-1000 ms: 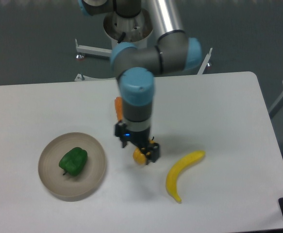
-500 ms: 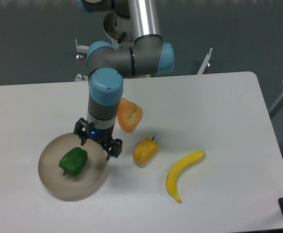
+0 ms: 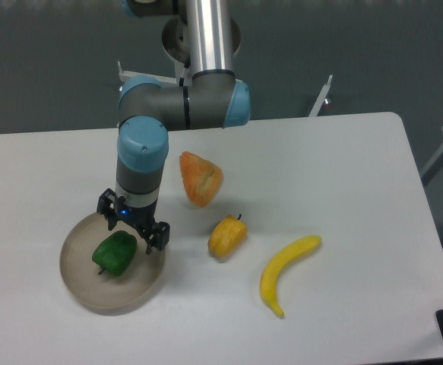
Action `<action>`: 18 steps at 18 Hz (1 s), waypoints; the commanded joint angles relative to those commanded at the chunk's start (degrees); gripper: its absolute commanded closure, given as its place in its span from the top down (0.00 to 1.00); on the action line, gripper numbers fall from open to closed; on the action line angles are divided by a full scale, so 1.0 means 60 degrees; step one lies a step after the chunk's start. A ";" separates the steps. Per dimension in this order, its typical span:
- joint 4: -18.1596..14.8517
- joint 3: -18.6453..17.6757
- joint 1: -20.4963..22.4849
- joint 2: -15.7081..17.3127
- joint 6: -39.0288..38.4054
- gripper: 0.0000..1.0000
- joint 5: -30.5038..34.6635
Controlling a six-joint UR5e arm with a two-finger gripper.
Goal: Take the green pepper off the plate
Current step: 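Lower the gripper and close it on the green pepper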
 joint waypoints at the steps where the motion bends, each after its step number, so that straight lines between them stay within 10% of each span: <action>1: 0.0015 0.0000 -0.0102 -0.0059 0.0015 1.00 0.0000; 14: 0.0103 0.0234 -0.0308 -0.0513 0.0000 0.99 0.0000; 18: 0.0103 0.0279 -0.0308 -0.0542 0.0015 0.63 0.0000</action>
